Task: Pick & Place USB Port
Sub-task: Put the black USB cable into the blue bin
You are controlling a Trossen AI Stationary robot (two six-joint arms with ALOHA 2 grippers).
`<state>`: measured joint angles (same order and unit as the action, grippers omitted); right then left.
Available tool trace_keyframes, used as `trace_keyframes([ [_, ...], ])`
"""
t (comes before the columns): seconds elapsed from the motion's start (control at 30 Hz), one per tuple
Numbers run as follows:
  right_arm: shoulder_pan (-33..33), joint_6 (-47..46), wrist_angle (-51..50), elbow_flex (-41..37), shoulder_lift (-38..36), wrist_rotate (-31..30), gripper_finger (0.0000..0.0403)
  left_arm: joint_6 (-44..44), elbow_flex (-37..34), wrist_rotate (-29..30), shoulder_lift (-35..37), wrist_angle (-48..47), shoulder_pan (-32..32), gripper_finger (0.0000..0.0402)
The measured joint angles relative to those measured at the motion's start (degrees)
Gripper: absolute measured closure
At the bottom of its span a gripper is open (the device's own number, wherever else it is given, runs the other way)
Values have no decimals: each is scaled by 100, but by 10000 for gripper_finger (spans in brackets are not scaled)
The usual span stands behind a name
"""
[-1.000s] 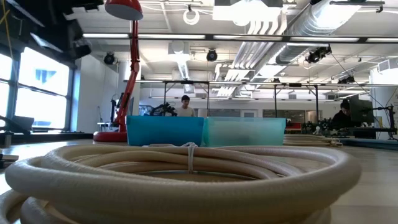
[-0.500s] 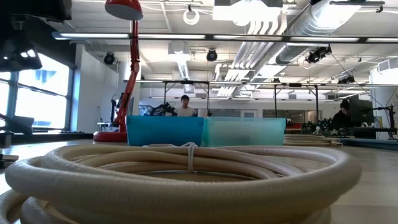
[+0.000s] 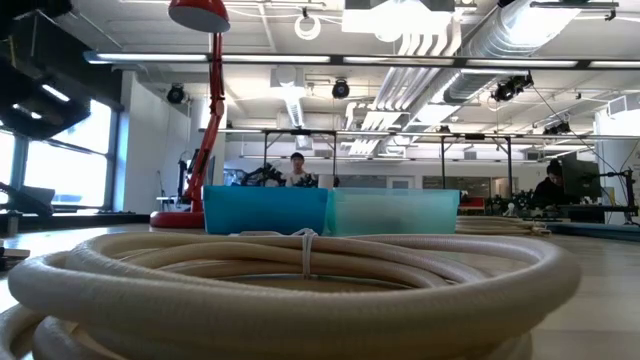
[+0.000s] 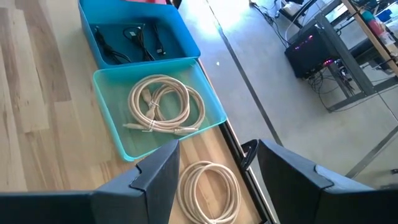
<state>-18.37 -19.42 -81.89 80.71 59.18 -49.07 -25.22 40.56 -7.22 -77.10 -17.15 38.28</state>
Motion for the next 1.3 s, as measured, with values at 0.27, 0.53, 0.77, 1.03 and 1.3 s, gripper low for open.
trace_keyframes([
  [0.27, 0, 39, 254, -2, 0, 0, 194, 2364, 0, 569, -44, -59, -2, 247],
  [0.53, 0, 39, 254, -2, 11, 0, 194, 3106, 0, 676, -266, -48, -2, 247],
  [0.77, 0, 31, 288, -2, 11, 0, 194, 3357, 11, 247, -659, -107, -4, 247],
  [1.03, 0, -4, 363, -2, 11, 173, 194, 3233, 4, 762, -993, 46, 0, 247],
  [1.3, 0, -5, 425, -2, 11, 212, 194, 3092, 4, 1275, -1056, 118, 2, 247],
])
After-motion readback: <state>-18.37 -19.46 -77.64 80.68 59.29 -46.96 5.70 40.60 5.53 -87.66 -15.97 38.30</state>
